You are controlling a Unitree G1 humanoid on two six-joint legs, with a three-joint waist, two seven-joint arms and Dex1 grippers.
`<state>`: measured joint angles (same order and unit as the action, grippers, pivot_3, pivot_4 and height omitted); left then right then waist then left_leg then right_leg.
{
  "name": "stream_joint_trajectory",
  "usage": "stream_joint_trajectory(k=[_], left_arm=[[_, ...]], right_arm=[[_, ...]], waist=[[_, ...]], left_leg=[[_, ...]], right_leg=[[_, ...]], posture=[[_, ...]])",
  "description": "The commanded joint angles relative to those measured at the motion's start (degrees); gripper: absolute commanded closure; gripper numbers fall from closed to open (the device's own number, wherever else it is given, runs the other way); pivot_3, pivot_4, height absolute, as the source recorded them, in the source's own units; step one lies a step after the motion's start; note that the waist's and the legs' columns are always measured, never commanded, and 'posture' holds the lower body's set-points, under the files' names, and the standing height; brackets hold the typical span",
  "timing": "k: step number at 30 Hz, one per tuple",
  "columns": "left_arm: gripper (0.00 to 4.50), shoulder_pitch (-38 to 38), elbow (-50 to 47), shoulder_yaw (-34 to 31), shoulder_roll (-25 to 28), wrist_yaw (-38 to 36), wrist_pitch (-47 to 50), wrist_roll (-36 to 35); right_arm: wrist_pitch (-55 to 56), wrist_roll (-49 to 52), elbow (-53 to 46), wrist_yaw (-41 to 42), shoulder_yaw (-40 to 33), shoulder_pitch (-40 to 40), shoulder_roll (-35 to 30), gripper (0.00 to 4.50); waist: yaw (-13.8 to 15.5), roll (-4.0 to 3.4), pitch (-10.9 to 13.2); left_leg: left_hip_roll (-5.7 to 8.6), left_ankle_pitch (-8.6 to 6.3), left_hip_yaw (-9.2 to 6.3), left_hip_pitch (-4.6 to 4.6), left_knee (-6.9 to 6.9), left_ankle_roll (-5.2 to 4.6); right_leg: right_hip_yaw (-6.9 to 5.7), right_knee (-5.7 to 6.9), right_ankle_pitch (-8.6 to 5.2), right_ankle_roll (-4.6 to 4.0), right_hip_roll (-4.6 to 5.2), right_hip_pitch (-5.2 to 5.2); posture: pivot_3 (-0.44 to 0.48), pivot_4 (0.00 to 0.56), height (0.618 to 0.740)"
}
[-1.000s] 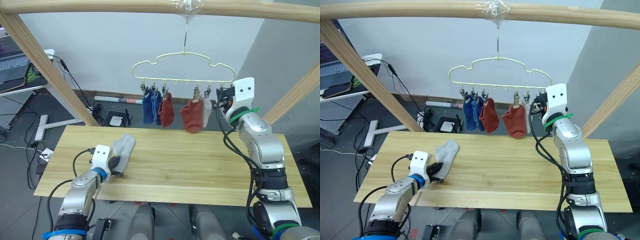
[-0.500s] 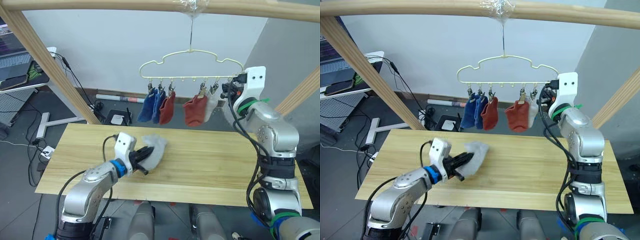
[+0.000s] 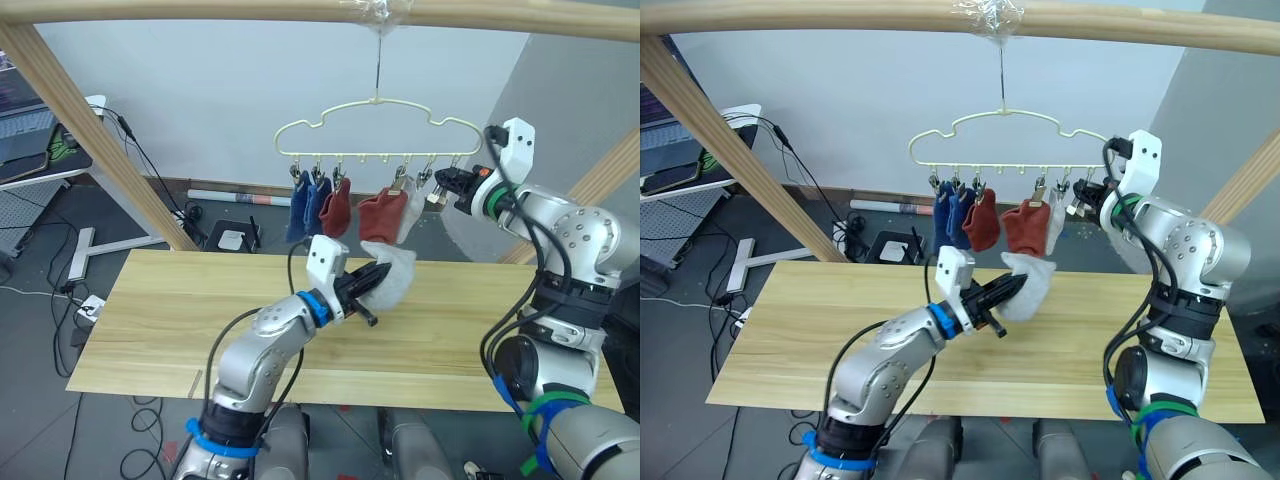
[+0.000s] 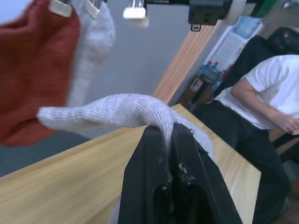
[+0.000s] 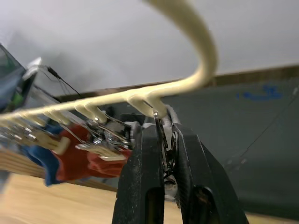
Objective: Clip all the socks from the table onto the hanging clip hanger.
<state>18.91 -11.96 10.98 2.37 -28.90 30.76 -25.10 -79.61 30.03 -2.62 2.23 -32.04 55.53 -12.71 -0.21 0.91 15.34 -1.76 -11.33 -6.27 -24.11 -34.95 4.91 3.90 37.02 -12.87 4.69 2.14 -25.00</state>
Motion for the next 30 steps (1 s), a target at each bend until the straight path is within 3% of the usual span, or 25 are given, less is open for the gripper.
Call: stream_joint_trajectory(k=[1,4,8,15,18,23,30], left_arm=[[4.47,1.66,-0.98,-0.47,-0.89,-1.44,-1.39,-1.74],[4.47,-0.21,-1.54,1.03,5.24,-4.78,2.62,-1.13],[4.47,-4.06,-1.2,11.16,21.73,-12.75,7.79,5.81],[4.47,-5.42,7.56,9.38,29.25,-14.46,4.79,10.19],[3.82,-3.68,9.85,10.07,30.2,-16.11,0.95,12.4],[2.31,-2.79,10.84,10.12,31.28,-17.33,-0.49,15.36],[0.12,-4.38,3.01,8.59,33.38,-16.87,-1.8,17.94]], right_arm=[[-3.75,0.32,-1.62,-2.68,-3.99,1.56,0.0,4.47],[-5.09,0.09,-2.34,-2.39,-3.37,1.11,-1.49,4.47],[-6.05,0.07,-3.56,-2.19,-3.31,0.22,-1.39,4.47],[-5.61,0.04,-5.43,-1.47,-1.87,-2.55,-0.51,4.47],[-5.42,0.16,-6.08,-1.22,-1.18,-3.59,-0.23,4.47],[-5.39,0.25,-6.77,-1.06,-0.99,-4.03,0.04,4.47],[-4.07,0.08,-6.66,-0.52,-0.45,-4.87,0.05,4.47]], waist=[[-0.32,0.0,0.0],[-0.86,0.0,0.0],[-1.84,-0.01,0.0],[-1.56,0.0,0.05],[-1.57,0.0,0.05],[-1.43,0.0,0.05],[-1.43,0.0,0.04]], left_leg=[[0.0,0.0,0.0,0.0,0.01,0.0],[0.0,-0.01,0.0,-0.02,0.04,-0.01],[0.0,-0.01,-0.03,0.0,0.11,-0.02],[0.02,0.01,-0.05,-0.21,-0.03,-0.03],[0.01,0.03,-0.08,-0.2,0.02,-0.06],[0.04,0.02,-0.07,-0.31,0.03,-0.05],[0.02,0.03,-0.13,-0.29,0.08,-0.06]], right_leg=[[0.0,-0.01,0.01,0.01,0.0,0.01],[0.0,-0.01,0.06,0.06,0.0,0.0],[-0.02,0.02,0.0,0.04,0.0,-0.04],[-0.04,-0.03,-0.25,-0.15,0.02,-0.06],[-0.06,0.03,-0.26,-0.18,0.0,-0.1],[-0.07,-0.07,-0.21,-0.19,0.05,-0.1],[-0.13,-0.02,-0.24,-0.14,0.04,-0.12]], posture=[[-0.002,0.273,0.74],[-0.018,0.274,0.74],[-0.022,0.276,0.74],[-0.03,0.284,0.74],[-0.03,0.284,0.74],[-0.004,0.281,0.74],[0.017,0.259,0.74]])
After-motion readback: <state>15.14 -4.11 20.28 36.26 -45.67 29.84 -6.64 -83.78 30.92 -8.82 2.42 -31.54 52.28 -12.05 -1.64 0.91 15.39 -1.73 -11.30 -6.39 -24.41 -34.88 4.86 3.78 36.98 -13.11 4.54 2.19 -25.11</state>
